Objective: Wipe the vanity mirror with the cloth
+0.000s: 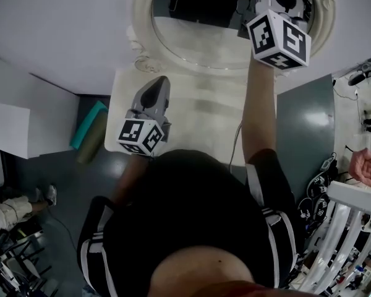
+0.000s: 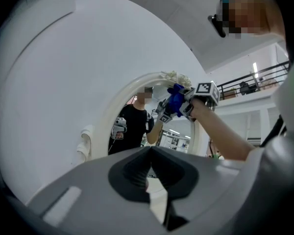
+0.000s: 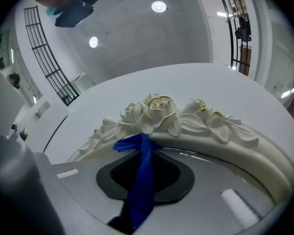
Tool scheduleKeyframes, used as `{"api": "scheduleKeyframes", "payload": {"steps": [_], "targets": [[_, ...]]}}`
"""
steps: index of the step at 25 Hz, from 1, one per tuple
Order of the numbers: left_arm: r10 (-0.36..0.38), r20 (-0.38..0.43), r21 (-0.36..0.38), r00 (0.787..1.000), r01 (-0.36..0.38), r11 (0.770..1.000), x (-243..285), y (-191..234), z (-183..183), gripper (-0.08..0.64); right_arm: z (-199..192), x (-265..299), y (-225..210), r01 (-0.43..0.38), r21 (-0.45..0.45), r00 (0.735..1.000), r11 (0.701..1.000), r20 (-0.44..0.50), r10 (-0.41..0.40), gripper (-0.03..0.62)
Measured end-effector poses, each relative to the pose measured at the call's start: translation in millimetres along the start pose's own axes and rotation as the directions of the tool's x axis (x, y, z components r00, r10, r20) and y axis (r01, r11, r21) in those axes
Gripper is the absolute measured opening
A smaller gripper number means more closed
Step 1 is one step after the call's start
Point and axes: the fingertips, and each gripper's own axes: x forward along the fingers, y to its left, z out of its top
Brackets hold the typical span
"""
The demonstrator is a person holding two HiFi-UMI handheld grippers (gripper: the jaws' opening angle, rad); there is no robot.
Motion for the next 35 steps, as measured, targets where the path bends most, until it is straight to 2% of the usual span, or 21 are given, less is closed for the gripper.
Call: {"api": "scheduleKeyframes", "payload": {"steps": [5, 7, 14, 21, 23, 29, 32, 35], "targets": [[0.027, 0.002, -0.006, 1.000, -0.027, 1.000, -5, 11, -1, 0.011, -6, 9, 27, -0.051, -0.055, 0.998, 0.997, -0.025, 0.050, 0.057], [0.034, 0.002, -0.009, 0.999, -0.034, 0.999, -7, 12, -1, 0.011, -8, 11, 40, -0.083, -0.116, 0.996, 0.990, -0.043, 0.078, 0.057], [0.073, -0.001, -0.027, 0.997, -0.073, 0.997, -15, 40, -14, 0.011, -69, 17, 125, -0.229, -0.305, 0.971, 0.925, -0.136, 0.196, 0.057], [0.141, -0.008, -0.036, 0.990, -0.141, 0.989, -36, 63, -14, 0.011, -118, 1, 175, -0.331, -0.350, 0.939, 0.876, -0.215, 0.269, 0.055], [0.148, -0.010, -0.034, 0.989, -0.149, 0.988, -40, 59, -10, 0.011, -124, -6, 184, -0.362, -0.382, 0.929, 0.850, -0.223, 0.295, 0.055], [0.175, -0.013, -0.032, 0.984, -0.176, 0.984, -49, 64, -6, 0.011, -187, -40, 226, -0.483, -0.490, 0.875, 0.726, -0.312, 0.371, 0.055], [0.196, -0.021, -0.038, 0.980, -0.196, 0.980, -53, 71, -10, 0.011, -221, -59, 235, -0.526, -0.487, 0.848, 0.697, -0.361, 0.388, 0.055], [0.218, -0.027, -0.041, 0.976, -0.219, 0.975, -60, 77, -13, 0.011, -258, -80, 240, -0.584, -0.472, 0.807, 0.660, -0.421, 0.413, 0.054]]}}
